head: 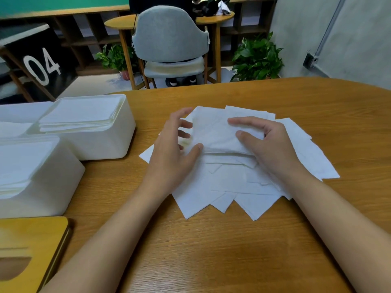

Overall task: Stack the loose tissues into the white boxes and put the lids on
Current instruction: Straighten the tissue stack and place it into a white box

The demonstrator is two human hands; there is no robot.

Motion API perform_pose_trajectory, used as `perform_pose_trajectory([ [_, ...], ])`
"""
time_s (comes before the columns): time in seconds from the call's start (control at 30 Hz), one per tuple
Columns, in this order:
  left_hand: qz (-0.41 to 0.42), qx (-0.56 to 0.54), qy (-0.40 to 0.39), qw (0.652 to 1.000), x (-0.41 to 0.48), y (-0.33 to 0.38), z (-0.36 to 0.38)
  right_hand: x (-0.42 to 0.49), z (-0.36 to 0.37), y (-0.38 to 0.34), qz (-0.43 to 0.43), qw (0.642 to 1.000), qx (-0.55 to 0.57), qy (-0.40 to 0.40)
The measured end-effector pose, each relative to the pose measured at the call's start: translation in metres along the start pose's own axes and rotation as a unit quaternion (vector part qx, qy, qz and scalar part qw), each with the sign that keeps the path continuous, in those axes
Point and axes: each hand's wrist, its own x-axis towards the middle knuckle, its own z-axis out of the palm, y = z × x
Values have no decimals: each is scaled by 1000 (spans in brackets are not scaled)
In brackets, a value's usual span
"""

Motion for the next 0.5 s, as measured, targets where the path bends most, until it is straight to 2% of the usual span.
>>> perform_pose_trajectory([
  [0.1, 96, 97, -72, 988, -3, -6, 3, 5, -3, 5, 11, 999, -1, 40],
  [0.2, 104, 131, -142, 976, -5, -10, 7, 5, -3, 5, 14, 999, -1, 46],
  [0.5, 123, 160, -80, 976, -5, -15, 19, 3, 1, 4, 8, 999, -23, 37],
])
